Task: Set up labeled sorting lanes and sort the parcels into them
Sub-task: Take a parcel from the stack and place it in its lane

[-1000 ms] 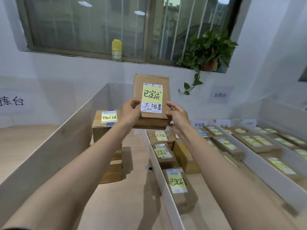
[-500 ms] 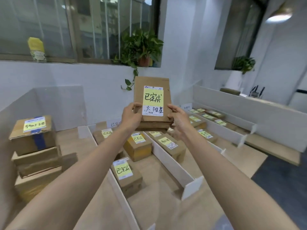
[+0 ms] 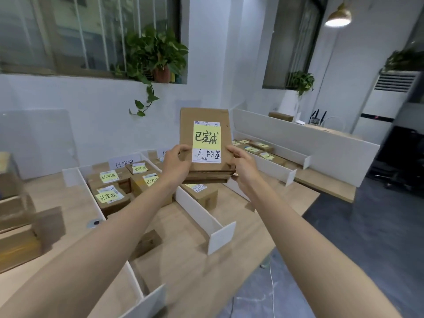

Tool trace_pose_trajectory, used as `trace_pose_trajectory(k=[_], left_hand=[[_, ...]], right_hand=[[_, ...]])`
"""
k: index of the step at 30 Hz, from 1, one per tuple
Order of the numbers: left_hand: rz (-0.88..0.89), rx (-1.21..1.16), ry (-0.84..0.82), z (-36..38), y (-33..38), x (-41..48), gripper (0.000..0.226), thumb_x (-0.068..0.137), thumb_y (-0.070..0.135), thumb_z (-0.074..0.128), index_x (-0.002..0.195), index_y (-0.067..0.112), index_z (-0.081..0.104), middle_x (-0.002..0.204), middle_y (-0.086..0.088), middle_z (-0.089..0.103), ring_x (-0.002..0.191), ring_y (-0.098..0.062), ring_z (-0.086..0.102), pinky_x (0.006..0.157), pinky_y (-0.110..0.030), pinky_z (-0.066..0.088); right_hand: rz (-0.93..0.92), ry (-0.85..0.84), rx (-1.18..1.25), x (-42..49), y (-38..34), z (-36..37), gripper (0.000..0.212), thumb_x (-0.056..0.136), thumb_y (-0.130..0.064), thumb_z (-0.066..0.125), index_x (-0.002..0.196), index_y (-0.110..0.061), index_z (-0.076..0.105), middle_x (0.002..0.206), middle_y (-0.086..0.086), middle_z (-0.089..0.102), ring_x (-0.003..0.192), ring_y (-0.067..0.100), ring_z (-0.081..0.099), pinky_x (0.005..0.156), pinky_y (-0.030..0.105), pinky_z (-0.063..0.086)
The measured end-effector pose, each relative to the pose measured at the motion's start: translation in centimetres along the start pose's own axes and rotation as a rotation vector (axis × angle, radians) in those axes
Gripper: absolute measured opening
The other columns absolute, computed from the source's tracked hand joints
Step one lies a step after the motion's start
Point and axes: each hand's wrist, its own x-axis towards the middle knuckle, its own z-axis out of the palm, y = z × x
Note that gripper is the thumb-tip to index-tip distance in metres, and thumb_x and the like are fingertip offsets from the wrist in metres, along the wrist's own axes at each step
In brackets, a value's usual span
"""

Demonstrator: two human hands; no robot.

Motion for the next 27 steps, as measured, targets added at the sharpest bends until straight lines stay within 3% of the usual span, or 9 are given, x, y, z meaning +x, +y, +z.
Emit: trace_pose_trajectory(k=[4, 8, 14, 21, 27], left_hand=[[-0.017, 0.04, 0.004, 0.9, -0.5, 0.2, 0.029, 0.093, 0.005, 0.05, 0.117, 0.021, 0.055, 0.128, 0.002, 0.05, 0.12, -0.021, 0.049, 0.101, -0.042, 0.045], [-0.025, 0.05, -0.001, 1.9, -1.8, 1.3, 0.028, 0.093, 0.007, 0.05, 0.117, 0.021, 0.057, 0.125, 0.004, 0.051, 0.119, -0.021, 0.049, 0.101, -0.043, 0.044], [-0.056, 0.042, 0.035, 3.9, -4.2, 4.0, 0.028, 0.093, 0.007, 0.049, 0.115, 0.021, 0.058, 0.12, 0.006, 0.051, 0.117, -0.016, 0.048, 0.102, -0.043, 0.044], [-0.099, 0.024, 0.122, 4.8, -6.4, 9.4, 0.029, 0.093, 0.004, 0.046, 0.11, 0.025, 0.055, 0.124, 0.001, 0.053, 0.107, -0.019, 0.055, 0.091, -0.035, 0.05], [-0.132, 0.04, 0.216, 4.6, -8.0, 13.5, 0.028, 0.094, 0.009, 0.048, 0.116, 0.024, 0.058, 0.126, 0.0, 0.054, 0.11, -0.022, 0.055, 0.094, -0.039, 0.049]], right_hand=[[0.019, -0.027, -0.017, 0.4, 0.9, -1.1, 0.048, 0.087, 0.011, 0.043, 0.122, -0.016, 0.061, 0.091, -0.009, 0.06, 0.072, 0.006, 0.053, 0.061, 0.022, 0.042], [0.042, -0.044, -0.025, 2.0, 2.2, -2.0, 0.048, 0.088, 0.011, 0.043, 0.121, -0.018, 0.062, 0.093, -0.009, 0.062, 0.073, 0.008, 0.054, 0.071, 0.027, 0.046], [0.063, -0.095, -0.057, 6.4, 3.7, -2.4, 0.048, 0.089, 0.01, 0.041, 0.122, -0.019, 0.06, 0.1, -0.006, 0.063, 0.073, 0.007, 0.055, 0.059, 0.022, 0.043], [0.037, -0.17, -0.13, 14.0, 4.5, -0.7, 0.049, 0.087, 0.008, 0.043, 0.12, -0.021, 0.063, 0.126, 0.001, 0.061, 0.084, 0.01, 0.055, 0.066, 0.026, 0.046], [0.031, -0.234, -0.154, 19.1, 4.7, 1.6, 0.046, 0.09, 0.008, 0.042, 0.116, -0.023, 0.063, 0.123, -0.001, 0.062, 0.082, 0.009, 0.059, 0.064, 0.026, 0.047]])
